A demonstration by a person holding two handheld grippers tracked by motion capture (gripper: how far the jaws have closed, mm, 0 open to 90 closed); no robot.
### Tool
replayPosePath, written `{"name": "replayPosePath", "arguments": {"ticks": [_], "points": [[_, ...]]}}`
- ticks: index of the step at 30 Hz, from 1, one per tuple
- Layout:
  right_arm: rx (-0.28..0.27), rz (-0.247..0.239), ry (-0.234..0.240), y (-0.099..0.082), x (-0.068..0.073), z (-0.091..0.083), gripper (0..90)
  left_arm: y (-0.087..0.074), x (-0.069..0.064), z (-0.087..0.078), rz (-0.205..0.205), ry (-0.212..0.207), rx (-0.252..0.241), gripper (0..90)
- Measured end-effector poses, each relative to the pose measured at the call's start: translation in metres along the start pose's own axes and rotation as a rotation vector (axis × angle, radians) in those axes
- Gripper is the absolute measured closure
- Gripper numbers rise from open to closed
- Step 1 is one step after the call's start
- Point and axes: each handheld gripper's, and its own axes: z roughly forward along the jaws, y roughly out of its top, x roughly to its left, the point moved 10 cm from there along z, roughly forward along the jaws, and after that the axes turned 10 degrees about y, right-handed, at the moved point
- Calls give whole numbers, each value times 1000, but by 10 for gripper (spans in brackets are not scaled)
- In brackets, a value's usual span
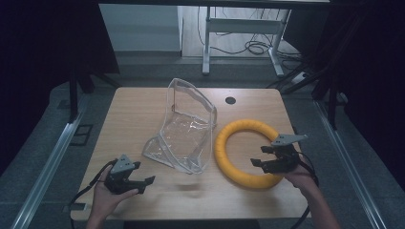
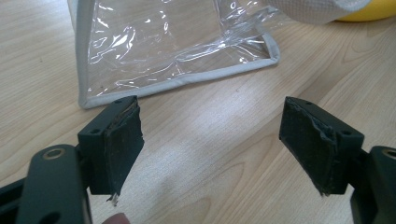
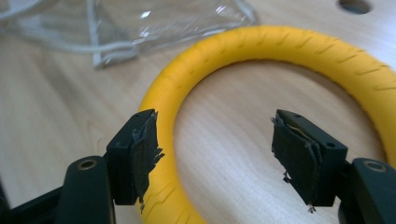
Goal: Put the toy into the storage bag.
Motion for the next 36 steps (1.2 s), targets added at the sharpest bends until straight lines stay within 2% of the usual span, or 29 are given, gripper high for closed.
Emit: {"name": "replayPosePath", "arguments": {"ticks": [7,15,16,17,19,20,21,24,25,27,36], "points": [[150,-71,48,-2,17,15,305,1,-2,0,1,-2,-1,213],[275,-88,71,-9,27,33,300,0,-2,1,2,-1,2,213],[275,-88,71,-9,27,33,300,0,-2,1,2,-1,2,213],[307,-93,77,-12,30,37,299,0,-2,1,0,-3,1,213],[340,-93,78,-17,31,42,299,0,-2,1,0,-3,0,213],[340,-93,78,-17,31,42,299,0,-2,1,1,-3,2,213],[375,-94,80,-22,32,47,299,0,-3,1,1,-3,3,213],[429,-104,83,-30,32,55,297,0,-3,1,3,-3,3,213],[429,-104,83,-30,32,55,297,0,-3,1,3,-3,3,213],[486,-118,83,-37,33,61,296,0,-3,2,3,-4,5,213],[594,-153,67,-49,33,76,306,-1,-4,3,6,-6,9,213]]}}
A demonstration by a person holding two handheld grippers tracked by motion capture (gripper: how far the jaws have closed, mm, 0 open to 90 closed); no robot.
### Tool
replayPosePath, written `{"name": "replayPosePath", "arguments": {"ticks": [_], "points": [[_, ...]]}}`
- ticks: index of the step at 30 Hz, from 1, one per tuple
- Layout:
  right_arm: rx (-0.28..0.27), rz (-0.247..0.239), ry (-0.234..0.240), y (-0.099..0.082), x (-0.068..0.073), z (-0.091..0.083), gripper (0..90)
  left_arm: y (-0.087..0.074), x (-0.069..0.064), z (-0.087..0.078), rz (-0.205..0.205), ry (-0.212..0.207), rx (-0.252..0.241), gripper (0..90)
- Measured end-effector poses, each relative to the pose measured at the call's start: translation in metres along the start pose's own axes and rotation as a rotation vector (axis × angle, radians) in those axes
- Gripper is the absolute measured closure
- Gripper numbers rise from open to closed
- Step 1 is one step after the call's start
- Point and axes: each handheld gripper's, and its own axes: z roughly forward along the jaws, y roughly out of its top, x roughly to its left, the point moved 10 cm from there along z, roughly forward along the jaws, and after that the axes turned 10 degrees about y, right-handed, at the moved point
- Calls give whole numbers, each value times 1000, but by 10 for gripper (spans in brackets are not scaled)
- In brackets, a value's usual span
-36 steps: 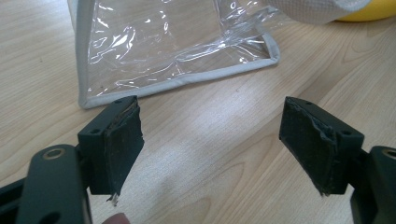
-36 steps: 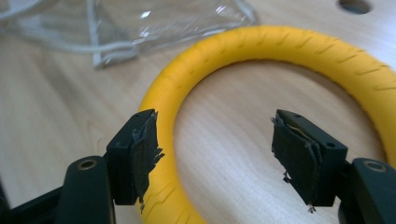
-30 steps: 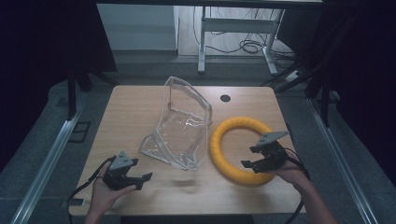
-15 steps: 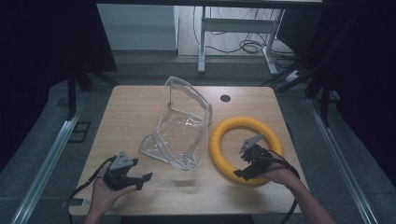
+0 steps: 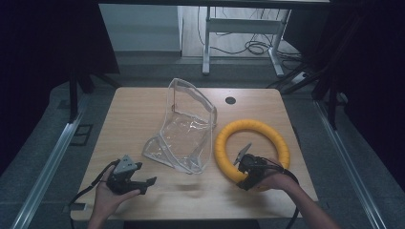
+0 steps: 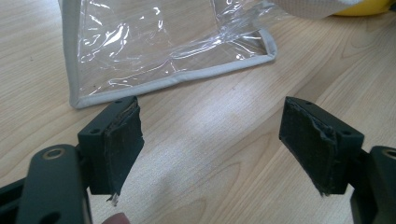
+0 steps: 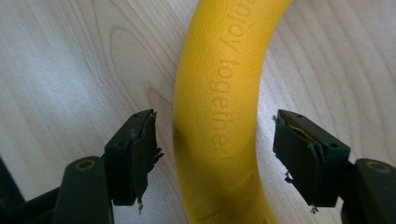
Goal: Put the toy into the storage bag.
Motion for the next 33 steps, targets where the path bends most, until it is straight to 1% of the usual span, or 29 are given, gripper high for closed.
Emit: {"name": "replayPosePath", "arguments": {"ticks": [2,4,6,8,9,11,13,14,17,19,21,22,23,24,25,26,27,28,29,31,33], "points": [[15,-1,0,0,-1,4,321,0,0,1,2,-1,3,213],[18,1,10,2,-1,6,355,-1,-1,2,2,-2,7,213],[20,1,9,4,-4,7,392,-1,-1,2,3,-2,8,213],[39,0,9,4,-5,8,412,-1,-1,2,3,-3,7,213],[45,6,17,4,-4,10,419,-1,-1,2,4,-2,8,214],[63,-7,30,4,-3,13,439,-1,-1,3,4,-2,9,213],[71,-15,32,5,-2,14,461,-1,-1,3,4,-2,9,214],[73,-12,32,5,-2,14,473,-1,-1,3,3,-2,9,214],[92,-15,37,6,-2,14,486,-1,-2,3,3,-3,9,213],[107,-5,39,6,-2,14,491,-1,-3,3,0,-9,9,213],[110,-5,43,6,-3,13,493,0,-3,2,-2,-12,8,213],[107,3,54,6,-2,12,494,0,-3,2,-2,-10,8,213],[97,-3,63,6,-3,11,495,0,-2,2,-1,-8,8,214],[83,-3,76,7,-3,8,495,0,-2,2,-2,-7,6,214],[71,-2,78,8,-4,4,496,0,-2,1,-3,-6,5,213],[50,-2,96,9,-4,0,497,0,-1,1,-4,-5,4,214],[34,6,104,9,-3,-4,497,0,-1,1,-4,-5,5,214],[34,6,104,9,-3,-4,497,0,-1,1,-4,-5,5,214],[2,18,117,10,-4,-14,499,0,-1,2,-4,-4,5,214],[-43,28,136,12,-5,-24,499,0,-1,2,-5,-4,4,214],[-77,39,145,14,-6,-33,500,0,-1,2,-5,-4,3,214]]}}
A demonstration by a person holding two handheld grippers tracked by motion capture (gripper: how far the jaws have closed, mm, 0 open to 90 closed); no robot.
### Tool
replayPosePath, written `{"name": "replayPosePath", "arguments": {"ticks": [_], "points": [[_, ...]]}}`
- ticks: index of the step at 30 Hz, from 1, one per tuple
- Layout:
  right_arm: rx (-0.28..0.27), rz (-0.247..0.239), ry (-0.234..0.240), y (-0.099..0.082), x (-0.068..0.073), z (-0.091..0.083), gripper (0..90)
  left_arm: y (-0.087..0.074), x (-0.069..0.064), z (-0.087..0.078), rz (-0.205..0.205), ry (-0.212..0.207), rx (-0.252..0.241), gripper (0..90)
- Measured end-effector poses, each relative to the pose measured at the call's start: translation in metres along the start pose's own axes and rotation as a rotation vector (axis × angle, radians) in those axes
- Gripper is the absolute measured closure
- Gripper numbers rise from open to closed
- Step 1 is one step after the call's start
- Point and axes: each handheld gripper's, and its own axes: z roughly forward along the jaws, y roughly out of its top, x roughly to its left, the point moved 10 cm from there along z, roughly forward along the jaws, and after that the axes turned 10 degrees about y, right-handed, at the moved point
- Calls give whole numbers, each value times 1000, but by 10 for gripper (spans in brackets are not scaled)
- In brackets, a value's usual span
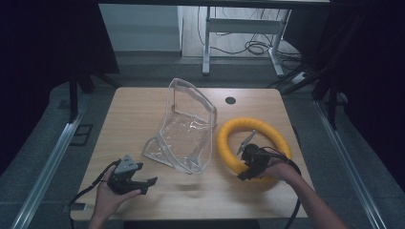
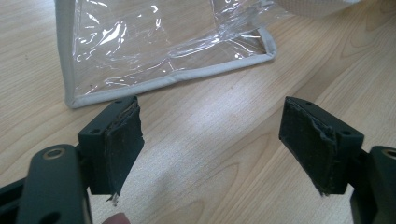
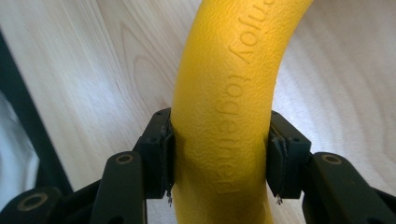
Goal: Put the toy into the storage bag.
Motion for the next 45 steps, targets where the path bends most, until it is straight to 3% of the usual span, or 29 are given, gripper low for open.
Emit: {"name": "replayPosePath", "arguments": {"ticks": [18,19,25,32,45], "points": [[-229,13,22,16,3,-48,502,1,0,-1,2,-1,-9,213],[-263,12,15,19,3,-56,502,1,0,0,1,-1,-8,213],[-335,-1,-40,26,2,-79,501,1,1,-1,3,1,-10,213],[-389,-15,-81,32,5,-100,500,1,0,0,6,3,-8,213],[-478,-45,-68,46,10,-112,499,0,0,1,9,2,-3,213]]}}
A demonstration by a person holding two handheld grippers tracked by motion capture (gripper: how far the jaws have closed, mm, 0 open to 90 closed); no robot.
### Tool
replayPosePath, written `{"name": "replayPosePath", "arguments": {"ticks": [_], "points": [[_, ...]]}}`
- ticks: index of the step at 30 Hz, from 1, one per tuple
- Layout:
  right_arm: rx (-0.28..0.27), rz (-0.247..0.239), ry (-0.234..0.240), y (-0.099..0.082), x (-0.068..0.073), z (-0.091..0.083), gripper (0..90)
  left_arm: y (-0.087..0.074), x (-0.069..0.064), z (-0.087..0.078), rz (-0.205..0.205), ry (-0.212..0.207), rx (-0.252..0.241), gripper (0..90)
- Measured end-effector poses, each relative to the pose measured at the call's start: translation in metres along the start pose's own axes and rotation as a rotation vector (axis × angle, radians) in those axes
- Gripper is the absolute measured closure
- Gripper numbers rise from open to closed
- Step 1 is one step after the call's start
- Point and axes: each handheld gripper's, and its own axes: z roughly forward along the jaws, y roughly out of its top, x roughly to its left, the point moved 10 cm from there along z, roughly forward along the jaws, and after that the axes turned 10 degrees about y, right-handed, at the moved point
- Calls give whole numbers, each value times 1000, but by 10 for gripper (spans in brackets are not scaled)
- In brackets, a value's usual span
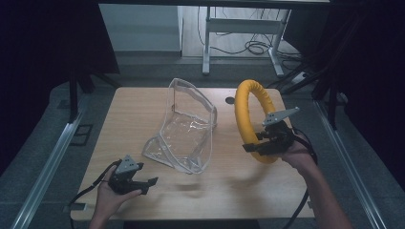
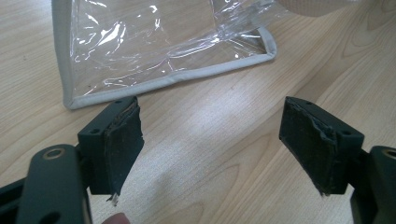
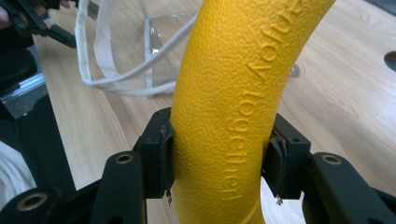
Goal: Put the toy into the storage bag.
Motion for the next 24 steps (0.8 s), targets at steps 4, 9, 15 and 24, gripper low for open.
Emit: {"name": "replayPosePath", "arguments": {"ticks": [4,9,15,24], "points": [[-16,-9,4,5,2,-1,499,0,1,-1,-3,1,-2,213],[-51,-23,6,14,6,-1,498,0,0,0,0,0,0,213],[-96,-34,25,24,10,1,498,0,0,0,-3,1,-2,213],[-129,-37,29,31,13,1,497,0,0,1,-3,1,-3,213]]}}
